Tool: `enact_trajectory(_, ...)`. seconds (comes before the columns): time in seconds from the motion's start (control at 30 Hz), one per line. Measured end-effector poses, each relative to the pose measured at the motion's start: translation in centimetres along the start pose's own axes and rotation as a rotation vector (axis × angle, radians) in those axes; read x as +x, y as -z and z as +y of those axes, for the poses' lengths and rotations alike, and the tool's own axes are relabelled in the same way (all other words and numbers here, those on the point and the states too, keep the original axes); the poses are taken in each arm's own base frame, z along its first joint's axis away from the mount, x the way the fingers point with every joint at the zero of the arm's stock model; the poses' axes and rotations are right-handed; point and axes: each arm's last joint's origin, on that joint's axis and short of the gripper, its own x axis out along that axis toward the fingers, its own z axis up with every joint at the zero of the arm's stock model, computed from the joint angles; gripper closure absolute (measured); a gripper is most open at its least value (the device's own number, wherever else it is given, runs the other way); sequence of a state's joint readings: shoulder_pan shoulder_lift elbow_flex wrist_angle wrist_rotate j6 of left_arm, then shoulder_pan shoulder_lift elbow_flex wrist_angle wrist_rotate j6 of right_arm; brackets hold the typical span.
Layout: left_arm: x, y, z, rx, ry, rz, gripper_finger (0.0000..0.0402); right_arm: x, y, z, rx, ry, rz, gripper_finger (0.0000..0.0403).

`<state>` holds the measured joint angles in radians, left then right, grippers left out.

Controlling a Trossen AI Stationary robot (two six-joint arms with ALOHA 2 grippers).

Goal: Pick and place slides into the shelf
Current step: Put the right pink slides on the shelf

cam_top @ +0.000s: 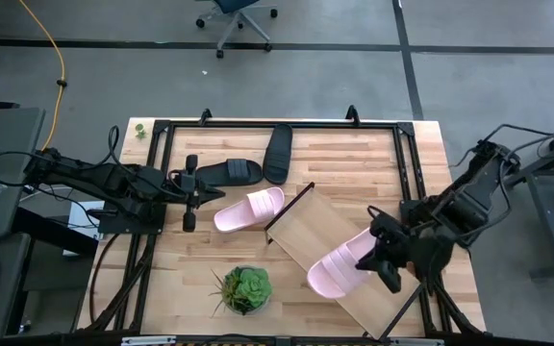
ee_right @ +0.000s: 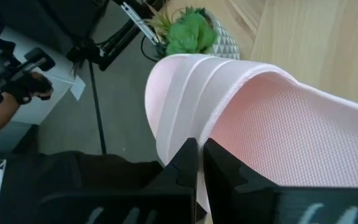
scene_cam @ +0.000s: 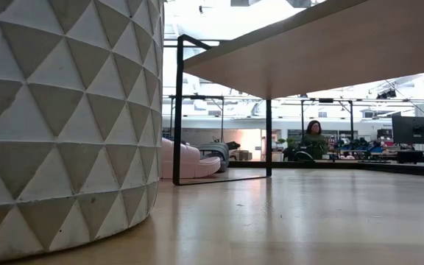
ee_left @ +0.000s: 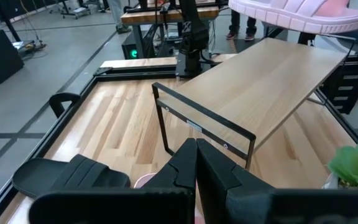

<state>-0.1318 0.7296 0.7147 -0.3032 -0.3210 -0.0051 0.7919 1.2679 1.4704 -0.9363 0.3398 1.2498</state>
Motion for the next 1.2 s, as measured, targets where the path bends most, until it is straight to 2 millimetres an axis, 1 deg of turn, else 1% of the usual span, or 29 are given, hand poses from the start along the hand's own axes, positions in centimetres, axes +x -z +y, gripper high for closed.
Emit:
enact_trajectory(0.33,0.0,0.0,0.0,-0.004,0.000,0.000,0.0401,-0.7,1.4,-0.3,-0.008,0.037,0.054,0.0403)
enact_trajectory(0.5,0.0,0.0,0.0,-0.026,0.000,-0.001,0.0401,-2.4,1.1,-0.7,-0.003,0.000,0.017,0.0403)
enact_trajectory(0.6,0.0,0.0,0.0,-0.026,0.000,-0.001,0.0401,-3.4,0.9,-1.2,-0.001,-0.002,0.012,0.0403)
enact_trajectory(0.77,0.0,0.0,0.0,-0.030,0.000,-0.002,0.0401,-4.2,1.2,-1.9,-0.005,0.025,0.031,0.0403)
enact_trajectory(0.97,0.0,0.0,0.0,-0.030,0.000,-0.002,0.0401,-4.2,1.9,-2.2,0.002,0.042,0.030,0.0403)
enact_trajectory(1.2,0.0,0.0,0.0,-0.029,-0.002,-0.001,0.0401,-2.2,3.9,-3.0,0.053,0.004,0.049,0.0403)
